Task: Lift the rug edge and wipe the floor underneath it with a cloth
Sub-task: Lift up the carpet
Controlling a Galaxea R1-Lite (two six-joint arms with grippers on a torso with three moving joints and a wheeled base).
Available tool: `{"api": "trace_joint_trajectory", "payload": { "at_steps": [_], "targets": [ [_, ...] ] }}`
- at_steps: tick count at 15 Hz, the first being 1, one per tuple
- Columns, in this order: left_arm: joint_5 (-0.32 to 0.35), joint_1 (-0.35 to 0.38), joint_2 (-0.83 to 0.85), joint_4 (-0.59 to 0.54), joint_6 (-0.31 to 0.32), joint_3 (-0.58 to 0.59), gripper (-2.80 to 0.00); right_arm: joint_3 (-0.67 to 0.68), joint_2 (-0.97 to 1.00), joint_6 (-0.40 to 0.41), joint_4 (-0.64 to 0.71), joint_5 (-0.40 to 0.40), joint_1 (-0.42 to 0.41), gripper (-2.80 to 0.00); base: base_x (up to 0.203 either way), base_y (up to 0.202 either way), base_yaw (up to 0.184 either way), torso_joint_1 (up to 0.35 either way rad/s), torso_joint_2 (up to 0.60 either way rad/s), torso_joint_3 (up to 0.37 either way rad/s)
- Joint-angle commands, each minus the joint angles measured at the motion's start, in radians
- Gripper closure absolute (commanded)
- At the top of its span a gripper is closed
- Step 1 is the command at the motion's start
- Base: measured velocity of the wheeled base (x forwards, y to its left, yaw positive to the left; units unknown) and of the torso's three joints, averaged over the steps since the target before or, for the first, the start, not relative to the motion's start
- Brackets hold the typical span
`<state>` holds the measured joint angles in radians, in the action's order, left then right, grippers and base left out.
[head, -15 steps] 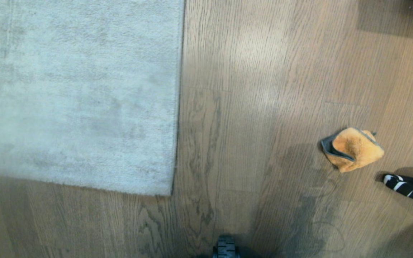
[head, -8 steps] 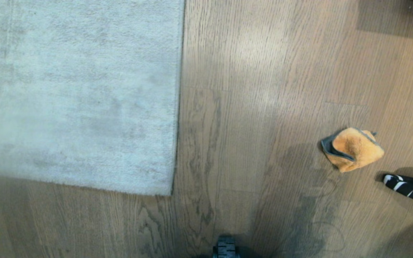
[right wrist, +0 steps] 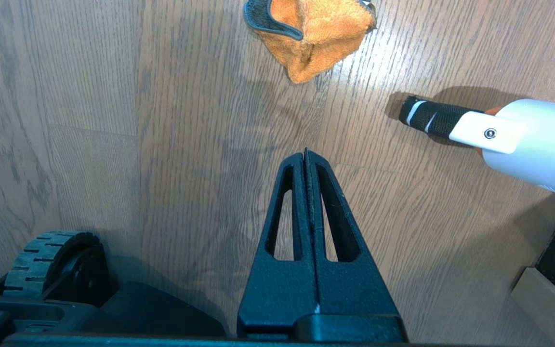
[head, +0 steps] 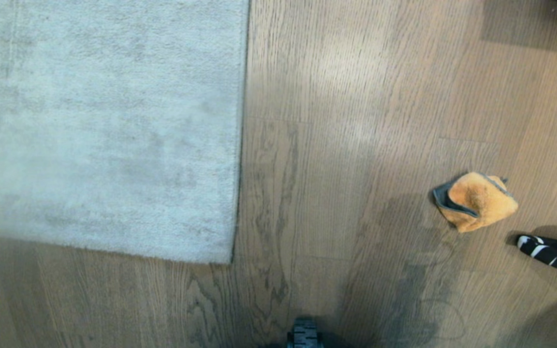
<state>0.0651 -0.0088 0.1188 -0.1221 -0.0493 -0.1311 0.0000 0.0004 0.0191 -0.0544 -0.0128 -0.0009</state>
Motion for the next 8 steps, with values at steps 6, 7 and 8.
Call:
{"api": "trace_joint_trajectory", "payload": {
  "at_steps": [6,7,8],
  "targets": [
    [0.096,-0.224,0.664,0.184,-0.005,-0.112,0.0,0.0,0.0,0.001,-0.001,0.0,0.0,0.0,0.0,0.0,0.0,0.0,0.0,0.0],
    [0.099,-0.265,0.783,0.25,-0.006,-0.12,0.0,0.0,0.0,0.001,-0.001,-0.001,0.001,0.0,0.0,0.0,0.0,0.0,0.0,0.0],
    [0.1,-0.305,0.906,0.329,-0.01,-0.126,0.0,0.0,0.001,0.001,-0.001,-0.001,0.001,0.0,0.0,0.0,0.0,0.0,0.0,0.0]
  ]
}}
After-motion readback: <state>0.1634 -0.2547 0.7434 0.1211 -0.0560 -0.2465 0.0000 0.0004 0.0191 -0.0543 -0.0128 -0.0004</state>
